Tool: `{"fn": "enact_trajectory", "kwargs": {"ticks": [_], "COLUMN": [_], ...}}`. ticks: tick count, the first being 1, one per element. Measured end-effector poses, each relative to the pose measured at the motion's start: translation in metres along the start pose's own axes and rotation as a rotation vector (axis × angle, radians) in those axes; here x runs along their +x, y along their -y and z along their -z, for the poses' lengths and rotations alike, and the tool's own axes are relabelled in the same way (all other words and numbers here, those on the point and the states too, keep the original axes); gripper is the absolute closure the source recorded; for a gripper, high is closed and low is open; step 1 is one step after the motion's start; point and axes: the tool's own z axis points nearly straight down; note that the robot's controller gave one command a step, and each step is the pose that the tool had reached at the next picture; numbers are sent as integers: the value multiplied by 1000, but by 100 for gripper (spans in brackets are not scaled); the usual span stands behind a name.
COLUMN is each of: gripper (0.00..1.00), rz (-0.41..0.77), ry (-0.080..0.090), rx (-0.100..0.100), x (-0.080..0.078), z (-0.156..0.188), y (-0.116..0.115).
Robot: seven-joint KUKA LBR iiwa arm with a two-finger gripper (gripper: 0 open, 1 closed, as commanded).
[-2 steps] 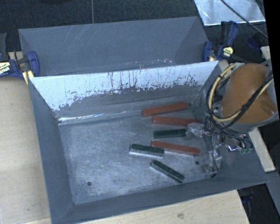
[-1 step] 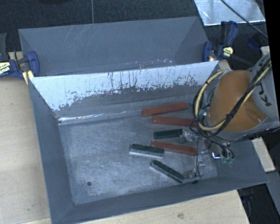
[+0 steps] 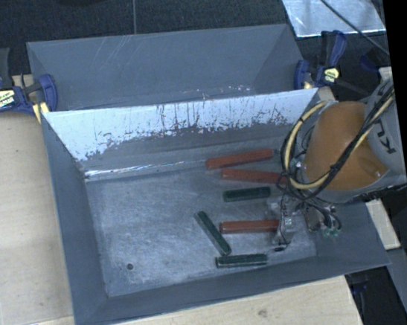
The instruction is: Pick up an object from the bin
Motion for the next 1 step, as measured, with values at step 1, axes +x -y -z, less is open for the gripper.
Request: {"fn": "enact_trajectory", "kwargs": {"ticks": [1], "gripper": [100], "rz": [119], "ry": [11], "rx": [2], "x": [-8], "z": [139], "y": [12]}}
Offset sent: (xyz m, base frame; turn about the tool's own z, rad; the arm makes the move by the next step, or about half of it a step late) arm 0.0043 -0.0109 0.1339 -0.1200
